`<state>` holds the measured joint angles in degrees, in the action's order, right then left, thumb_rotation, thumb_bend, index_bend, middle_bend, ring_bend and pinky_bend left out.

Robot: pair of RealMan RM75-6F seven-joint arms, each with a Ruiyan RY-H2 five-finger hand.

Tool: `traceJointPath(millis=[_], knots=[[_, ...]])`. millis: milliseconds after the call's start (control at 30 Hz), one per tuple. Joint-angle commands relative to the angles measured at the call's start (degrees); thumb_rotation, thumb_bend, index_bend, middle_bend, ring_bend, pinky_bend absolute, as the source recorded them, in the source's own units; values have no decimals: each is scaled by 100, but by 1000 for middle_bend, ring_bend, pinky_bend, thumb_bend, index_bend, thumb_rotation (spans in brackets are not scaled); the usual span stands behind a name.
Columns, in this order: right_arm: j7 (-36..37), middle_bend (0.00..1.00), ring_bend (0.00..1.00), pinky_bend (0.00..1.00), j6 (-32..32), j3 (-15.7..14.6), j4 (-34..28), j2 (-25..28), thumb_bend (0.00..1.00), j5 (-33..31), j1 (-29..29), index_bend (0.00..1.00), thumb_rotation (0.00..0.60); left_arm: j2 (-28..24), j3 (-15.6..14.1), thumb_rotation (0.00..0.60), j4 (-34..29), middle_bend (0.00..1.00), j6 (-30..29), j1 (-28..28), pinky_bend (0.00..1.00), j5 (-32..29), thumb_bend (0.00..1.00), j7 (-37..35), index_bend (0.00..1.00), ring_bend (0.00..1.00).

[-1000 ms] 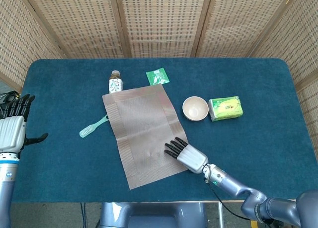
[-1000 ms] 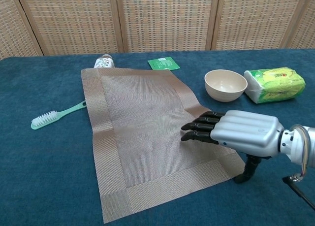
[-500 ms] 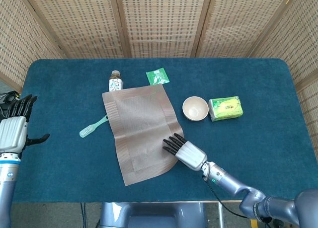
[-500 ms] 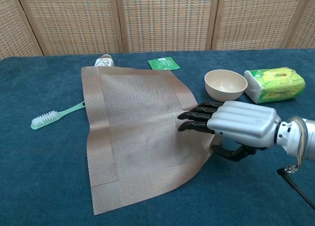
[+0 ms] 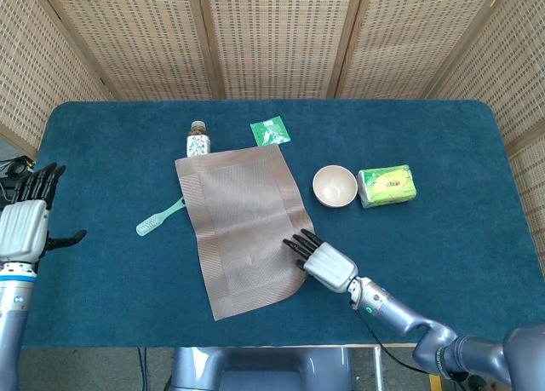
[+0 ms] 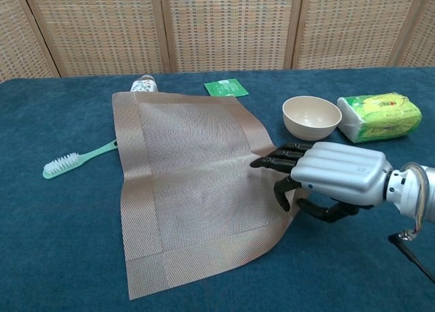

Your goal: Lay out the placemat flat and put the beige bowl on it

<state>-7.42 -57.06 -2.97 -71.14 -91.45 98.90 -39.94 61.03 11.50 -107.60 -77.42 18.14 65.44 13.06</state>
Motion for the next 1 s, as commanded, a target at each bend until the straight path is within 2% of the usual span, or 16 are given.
traceJointPath(millis=[33, 167, 367, 533, 800, 867, 1000], knots=[[11, 0, 0, 0, -14, -14, 17, -4, 759, 0, 2, 594, 600, -3, -2, 600, -2, 0, 4, 0, 0, 2, 0, -4, 0, 0], [74, 0, 0, 0, -129, -76, 23, 12, 746, 75, 16, 671, 600, 0, -11, 600, -4, 0, 33, 12, 0, 1, 0, 5, 0, 0], [197, 0, 0, 0, -354, -222, -22, 92, 742, 287, 40, 685, 600, 11, -18, 600, -7, 0, 43, 23, 0, 3, 0, 30, 0, 0], [336, 0, 0, 0, -707, -492, -153, 353, 737, 675, 90, 687, 600, 22, -25, 600, 1, 0, 57, 30, 0, -15, 0, 51, 0, 0], [312, 0, 0, 0, -1440, -1113, -48, 1151, 732, 1624, 148, 693, 600, 66, -73, 600, -42, 0, 45, 40, 0, 27, 0, 165, 0, 0], [126, 0, 0, 0, -1613, -1316, 171, 1495, 729, 2016, 88, 693, 600, 89, -85, 600, -69, 0, 28, 44, 0, 45, 0, 215, 0, 0], [-201, 0, 0, 0, -1663, -1461, 588, 1819, 717, 2432, -66, 693, 600, 110, -97, 600, -88, 0, 30, 55, 0, 51, 0, 263, 0, 0]])
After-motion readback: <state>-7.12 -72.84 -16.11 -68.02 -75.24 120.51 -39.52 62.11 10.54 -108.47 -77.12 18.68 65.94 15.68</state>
